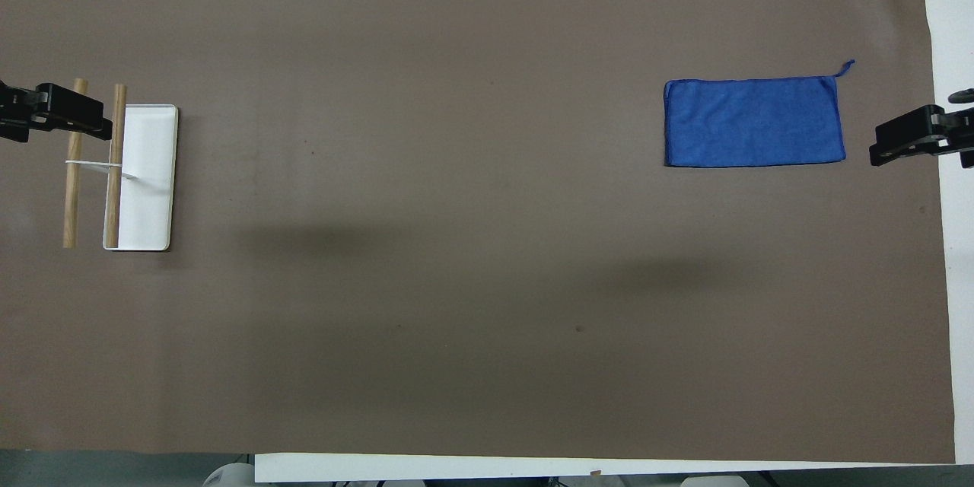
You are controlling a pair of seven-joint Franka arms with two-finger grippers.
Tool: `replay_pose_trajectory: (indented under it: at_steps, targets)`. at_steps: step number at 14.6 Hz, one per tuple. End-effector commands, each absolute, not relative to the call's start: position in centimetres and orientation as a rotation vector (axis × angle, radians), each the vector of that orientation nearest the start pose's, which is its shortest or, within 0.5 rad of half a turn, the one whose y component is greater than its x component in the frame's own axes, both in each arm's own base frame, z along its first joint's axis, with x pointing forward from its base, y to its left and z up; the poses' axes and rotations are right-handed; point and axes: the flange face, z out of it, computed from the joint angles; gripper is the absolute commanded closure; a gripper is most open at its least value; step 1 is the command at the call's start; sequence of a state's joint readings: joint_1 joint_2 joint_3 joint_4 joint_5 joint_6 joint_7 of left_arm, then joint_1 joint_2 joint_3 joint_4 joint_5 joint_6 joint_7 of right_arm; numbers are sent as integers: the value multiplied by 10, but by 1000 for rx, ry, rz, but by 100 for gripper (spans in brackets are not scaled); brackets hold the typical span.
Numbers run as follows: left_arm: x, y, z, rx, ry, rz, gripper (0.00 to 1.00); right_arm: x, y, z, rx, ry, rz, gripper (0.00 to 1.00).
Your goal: Right arm passes towel to left arm to hang
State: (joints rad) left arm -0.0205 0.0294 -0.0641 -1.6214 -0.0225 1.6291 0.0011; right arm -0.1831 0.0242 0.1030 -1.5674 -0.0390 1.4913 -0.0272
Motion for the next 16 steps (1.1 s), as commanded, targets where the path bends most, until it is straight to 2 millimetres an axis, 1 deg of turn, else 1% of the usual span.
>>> replay_pose_trajectory:
  at_steps: [1, 2, 4, 7, 8, 9, 10, 11, 12, 13, 15, 16]
  targets:
    - [562, -51, 593, -3148, 137, 27, 0, 545, -50, 607, -3150, 76, 152, 0]
    - [562, -51, 594, -3148, 137, 25, 0, 545, -51, 607, -3150, 76, 152, 0]
    - [562, -51, 593, -3148, 137, 27, 0, 545, -46, 609, -3154, 64, 135, 0]
    - [562, -52, 593, -3148, 139, 27, 0, 546, -50, 609, -3154, 28, 130, 0]
    - [561, -52, 593, -3148, 139, 32, 0, 546, -46, 607, -3152, -33, 138, 0]
    - [561, -49, 593, -3151, 132, 30, 0, 548, -35, 603, -3161, -80, 120, 0]
    - [562, -49, 592, -3151, 132, 30, 0, 558, -25, 604, -3170, -107, -5, 0]
    - [561, -50, 593, -3153, 132, 25, 0, 570, -28, 591, -3161, -100, -44, 0]
    - [561, -49, 592, -3153, 129, 30, 0, 589, -33, 564, -3145, -82, -15, 0]
    - [561, -50, 592, -3153, 132, 28, 0, 606, -42, 547, -3137, -64, -26, 0]
    - [560, -52, 593, -3152, 139, 28, 0, 626, -46, 511, -3130, -51, 6, 0]
    - [560, -53, 593, -3152, 134, 28, 0, 636, -50, 489, -3129, -11, 13, 0]
